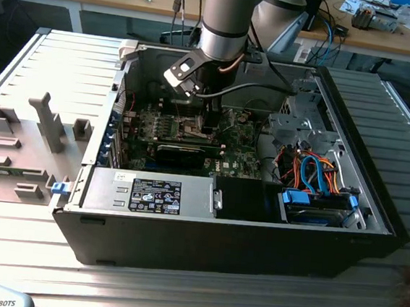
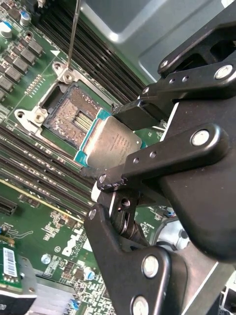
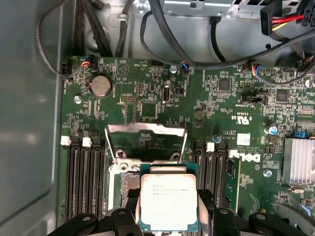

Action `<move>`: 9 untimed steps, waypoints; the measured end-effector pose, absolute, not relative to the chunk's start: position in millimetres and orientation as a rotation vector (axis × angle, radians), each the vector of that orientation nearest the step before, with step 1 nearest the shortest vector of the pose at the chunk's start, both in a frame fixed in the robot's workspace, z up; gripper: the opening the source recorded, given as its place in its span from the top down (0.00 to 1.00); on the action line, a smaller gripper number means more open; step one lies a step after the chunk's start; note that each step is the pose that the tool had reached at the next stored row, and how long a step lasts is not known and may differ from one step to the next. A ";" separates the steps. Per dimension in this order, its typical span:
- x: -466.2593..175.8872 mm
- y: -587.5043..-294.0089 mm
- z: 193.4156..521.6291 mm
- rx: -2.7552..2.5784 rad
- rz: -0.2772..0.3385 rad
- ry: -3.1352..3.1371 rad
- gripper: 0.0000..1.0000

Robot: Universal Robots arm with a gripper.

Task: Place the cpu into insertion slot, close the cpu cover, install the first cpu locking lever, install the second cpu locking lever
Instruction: 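Place the cpu into insertion slot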

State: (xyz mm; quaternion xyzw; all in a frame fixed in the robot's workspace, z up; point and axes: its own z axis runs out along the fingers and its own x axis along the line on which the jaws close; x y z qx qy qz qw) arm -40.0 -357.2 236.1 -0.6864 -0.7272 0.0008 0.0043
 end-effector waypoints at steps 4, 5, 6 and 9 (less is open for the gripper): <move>-40.8 -356.1 235.5 -2.150 0.003 -2.279 0.46; -41.0 -355.8 235.3 -2.150 0.003 -2.278 0.46; -41.0 -355.6 235.2 -2.150 0.003 -2.279 0.46; -41.4 -355.1 235.0 -2.150 0.003 -2.278 0.46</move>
